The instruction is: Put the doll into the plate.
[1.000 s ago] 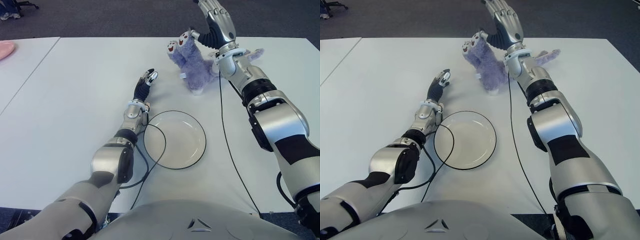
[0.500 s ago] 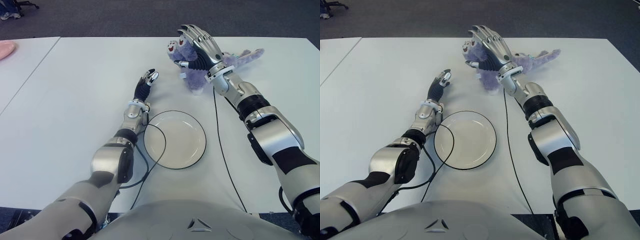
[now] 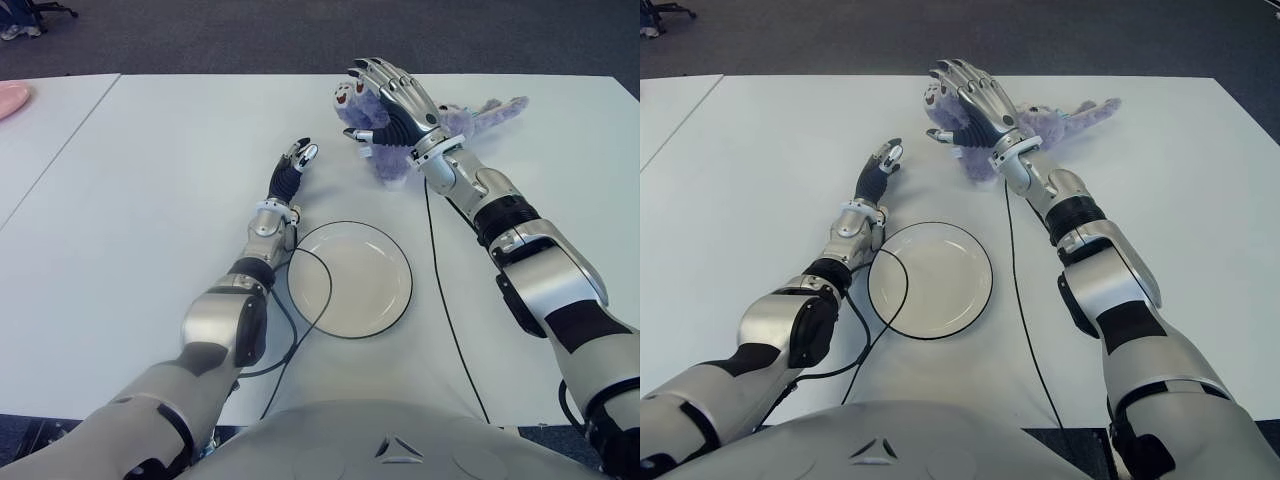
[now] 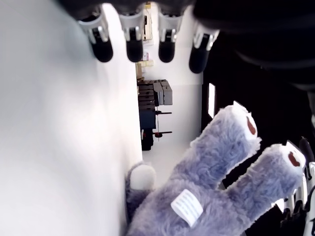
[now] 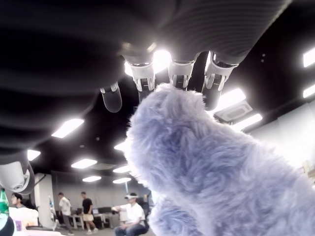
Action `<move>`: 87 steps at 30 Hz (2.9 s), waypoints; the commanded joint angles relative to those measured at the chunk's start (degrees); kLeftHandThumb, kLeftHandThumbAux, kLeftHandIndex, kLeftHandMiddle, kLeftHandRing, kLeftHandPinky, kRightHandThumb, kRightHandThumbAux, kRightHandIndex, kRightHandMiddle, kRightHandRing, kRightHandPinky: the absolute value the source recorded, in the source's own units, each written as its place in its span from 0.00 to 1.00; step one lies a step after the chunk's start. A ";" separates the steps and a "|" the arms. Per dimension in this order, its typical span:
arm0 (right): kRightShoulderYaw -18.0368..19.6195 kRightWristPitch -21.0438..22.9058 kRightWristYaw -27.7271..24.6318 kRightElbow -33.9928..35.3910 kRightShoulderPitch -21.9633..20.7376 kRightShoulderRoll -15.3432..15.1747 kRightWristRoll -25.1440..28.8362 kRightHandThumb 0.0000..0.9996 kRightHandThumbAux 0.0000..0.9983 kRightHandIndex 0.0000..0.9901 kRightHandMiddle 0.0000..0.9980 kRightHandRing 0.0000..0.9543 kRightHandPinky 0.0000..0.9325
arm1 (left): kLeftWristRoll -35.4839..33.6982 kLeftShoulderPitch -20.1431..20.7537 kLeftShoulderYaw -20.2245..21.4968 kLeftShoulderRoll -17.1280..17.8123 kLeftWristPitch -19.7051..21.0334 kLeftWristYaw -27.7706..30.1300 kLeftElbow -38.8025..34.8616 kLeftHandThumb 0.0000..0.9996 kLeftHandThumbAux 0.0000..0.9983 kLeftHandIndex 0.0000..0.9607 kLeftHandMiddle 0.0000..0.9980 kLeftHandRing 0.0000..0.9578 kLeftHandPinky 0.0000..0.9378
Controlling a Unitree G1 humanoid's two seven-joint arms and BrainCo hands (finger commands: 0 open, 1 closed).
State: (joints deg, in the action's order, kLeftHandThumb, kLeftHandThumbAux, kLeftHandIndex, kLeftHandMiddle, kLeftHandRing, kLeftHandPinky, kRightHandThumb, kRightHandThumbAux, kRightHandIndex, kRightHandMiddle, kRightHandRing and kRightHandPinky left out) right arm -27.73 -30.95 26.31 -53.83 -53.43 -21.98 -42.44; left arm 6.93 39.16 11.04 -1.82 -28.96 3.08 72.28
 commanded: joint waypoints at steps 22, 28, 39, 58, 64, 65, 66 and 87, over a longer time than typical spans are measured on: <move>2.59 -4.13 -0.30 -7.36 0.11 -2.08 1.90 0.37 0.47 0.00 0.00 0.00 0.00 | 0.47 -8.59 -0.11 -0.74 8.17 0.07 6.52 0.00 0.35 0.16 0.01 0.00 0.00; 3.15 -4.79 0.25 -8.00 -1.45 -2.19 2.15 0.38 0.48 0.00 0.00 0.00 0.00 | 0.62 -8.66 -0.29 -0.51 8.29 0.02 6.50 0.00 0.35 0.16 0.01 0.00 0.00; 4.46 -4.70 0.67 -11.31 -4.79 -3.02 2.43 0.39 0.48 0.00 0.00 0.00 0.00 | 0.66 -8.76 -0.34 -0.40 7.86 -0.03 6.49 0.00 0.35 0.15 0.01 0.00 0.00; 4.39 -0.50 2.15 -18.61 -7.96 -2.58 2.14 0.34 0.50 0.00 0.00 0.00 0.00 | 0.53 -8.69 -0.21 -0.48 7.76 -0.24 6.47 0.00 0.35 0.16 0.02 0.00 0.00; 5.02 0.57 2.42 -19.63 -8.13 -2.32 2.93 0.36 0.51 0.00 0.00 0.00 0.00 | 0.56 -8.78 -0.23 -0.48 7.49 -0.29 6.46 0.00 0.34 0.16 0.02 0.00 0.00; 5.04 0.66 2.44 -19.71 -8.15 -2.30 3.03 0.36 0.51 0.00 0.00 0.00 0.00 | 0.57 -8.78 -0.24 -0.48 7.46 -0.28 6.46 0.00 0.34 0.16 0.02 0.00 0.00; 5.09 0.83 2.49 -19.84 -8.15 -2.25 3.16 0.36 0.51 0.00 0.00 0.00 0.00 | 0.55 -8.78 -0.22 -0.47 7.44 -0.27 6.46 0.00 0.34 0.16 0.02 0.00 0.00; 8.71 2.66 3.06 -22.29 -5.76 2.08 7.06 0.44 0.53 0.01 0.00 0.00 0.04 | 0.92 -9.04 -0.60 -0.35 6.67 0.12 6.43 0.00 0.34 0.15 0.02 0.00 0.00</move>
State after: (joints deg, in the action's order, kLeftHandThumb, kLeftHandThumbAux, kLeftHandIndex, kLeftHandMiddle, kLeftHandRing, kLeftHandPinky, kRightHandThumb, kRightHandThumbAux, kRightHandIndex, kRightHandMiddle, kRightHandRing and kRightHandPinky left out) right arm -19.74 -29.16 29.17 -74.92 -60.81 -22.58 -36.97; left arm 6.85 39.15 10.75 -1.70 -28.96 3.07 72.36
